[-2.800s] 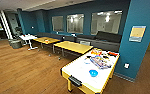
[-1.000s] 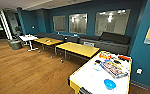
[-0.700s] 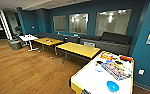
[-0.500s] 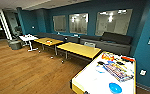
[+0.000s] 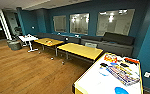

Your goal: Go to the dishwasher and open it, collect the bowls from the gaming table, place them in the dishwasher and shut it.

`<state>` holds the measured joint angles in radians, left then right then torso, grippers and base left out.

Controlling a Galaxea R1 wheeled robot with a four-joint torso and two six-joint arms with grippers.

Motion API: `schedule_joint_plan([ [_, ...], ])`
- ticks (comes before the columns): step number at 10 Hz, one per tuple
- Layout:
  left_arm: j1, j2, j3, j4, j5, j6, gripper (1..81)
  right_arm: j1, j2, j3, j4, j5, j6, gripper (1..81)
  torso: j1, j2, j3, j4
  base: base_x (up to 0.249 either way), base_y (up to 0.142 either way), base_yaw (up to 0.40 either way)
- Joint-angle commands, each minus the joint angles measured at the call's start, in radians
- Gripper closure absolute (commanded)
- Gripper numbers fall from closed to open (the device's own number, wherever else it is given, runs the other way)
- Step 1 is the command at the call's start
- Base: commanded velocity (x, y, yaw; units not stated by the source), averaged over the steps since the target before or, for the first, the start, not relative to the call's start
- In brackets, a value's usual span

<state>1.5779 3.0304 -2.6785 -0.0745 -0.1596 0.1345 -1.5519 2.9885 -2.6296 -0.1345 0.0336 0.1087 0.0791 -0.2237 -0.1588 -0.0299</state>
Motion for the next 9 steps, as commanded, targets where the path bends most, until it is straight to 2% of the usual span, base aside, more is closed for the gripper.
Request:
schedule_joint_plan([
  [1, -0.034, 0.001, 0.003, 0.005, 0.051, 0.007, 1.0, 0.045, -0.001, 0.004, -0.005, -0.049, -0.001, 1.0, 0.000, 0.000, 0.000, 0.000, 0.134, 0.076, 0.000],
  [9, -0.034, -0.001, 0.003, 0.002, 0.051, 0.007, 1.0, 0.045, -0.001, 0.004, -0.005, -0.049, -0.001, 1.0, 0.000, 0.000, 0.000, 0.000, 0.134, 0.076, 0.000],
])
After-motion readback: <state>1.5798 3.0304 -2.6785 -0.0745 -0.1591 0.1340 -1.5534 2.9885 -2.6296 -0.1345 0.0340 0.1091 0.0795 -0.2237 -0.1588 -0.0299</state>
